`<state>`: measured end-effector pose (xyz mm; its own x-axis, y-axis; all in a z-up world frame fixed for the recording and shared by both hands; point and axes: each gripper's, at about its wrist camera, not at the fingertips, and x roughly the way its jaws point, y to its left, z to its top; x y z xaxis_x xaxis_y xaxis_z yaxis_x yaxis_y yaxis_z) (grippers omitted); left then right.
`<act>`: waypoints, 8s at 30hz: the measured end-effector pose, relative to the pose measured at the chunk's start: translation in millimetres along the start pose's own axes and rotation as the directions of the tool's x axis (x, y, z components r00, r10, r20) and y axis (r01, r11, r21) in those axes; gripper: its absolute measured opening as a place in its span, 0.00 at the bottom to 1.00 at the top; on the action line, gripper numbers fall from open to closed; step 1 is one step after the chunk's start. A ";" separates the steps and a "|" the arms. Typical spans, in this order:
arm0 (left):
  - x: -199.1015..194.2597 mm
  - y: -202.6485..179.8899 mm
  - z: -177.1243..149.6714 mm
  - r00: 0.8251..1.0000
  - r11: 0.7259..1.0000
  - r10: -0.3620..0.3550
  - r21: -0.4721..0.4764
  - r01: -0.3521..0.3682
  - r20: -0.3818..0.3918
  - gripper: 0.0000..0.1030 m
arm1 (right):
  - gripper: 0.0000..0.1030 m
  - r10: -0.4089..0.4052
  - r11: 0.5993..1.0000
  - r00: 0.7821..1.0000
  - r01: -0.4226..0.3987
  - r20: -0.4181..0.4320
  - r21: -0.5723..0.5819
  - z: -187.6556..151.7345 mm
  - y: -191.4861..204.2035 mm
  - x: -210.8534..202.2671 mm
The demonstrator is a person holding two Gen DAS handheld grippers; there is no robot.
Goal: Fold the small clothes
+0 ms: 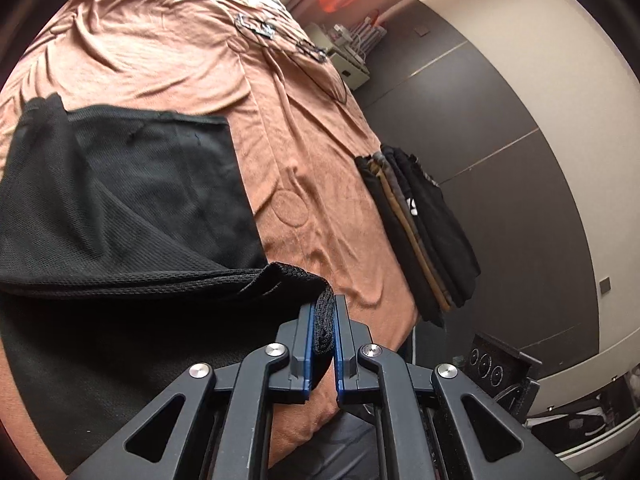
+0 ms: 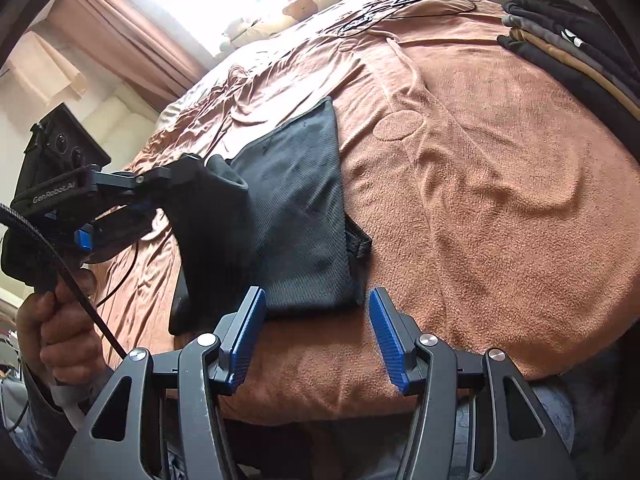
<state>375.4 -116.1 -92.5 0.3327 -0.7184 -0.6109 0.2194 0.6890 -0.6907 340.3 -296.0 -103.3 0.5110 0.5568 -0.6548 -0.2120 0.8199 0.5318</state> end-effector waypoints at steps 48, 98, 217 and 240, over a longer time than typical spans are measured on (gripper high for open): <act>-95.1 186.8 -11.2 0.956 0.891 0.264 -0.411 -0.192 0.125 0.67 | 0.36 -0.177 0.869 0.962 0.053 -0.208 -0.492 37.5 57.8 96.0; -27.8 91.2 146.1 0.970 0.974 0.209 -0.113 -0.195 0.128 0.06 | 0.03 -0.004 0.989 0.985 -0.022 -0.174 -0.148 20.6 2.1 45.7; 24.3 124.3 156.9 0.950 0.949 0.312 -0.031 -0.313 -0.027 0.50 | 0.48 -0.116 0.992 0.981 0.108 -0.156 -0.058 19.5 -9.3 55.9; -44.6 205.5 137.0 0.874 0.867 0.484 -0.155 -0.473 0.040 0.50 | 0.48 -0.125 0.992 0.984 0.119 -0.126 -0.051 34.2 2.8 52.2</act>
<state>531.3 70.7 -154.2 0.4340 -0.2907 -0.8527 -0.1095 0.9225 -0.3702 394.9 -269.2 -117.7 0.4246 0.4623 -0.7784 -0.1921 0.8862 0.4216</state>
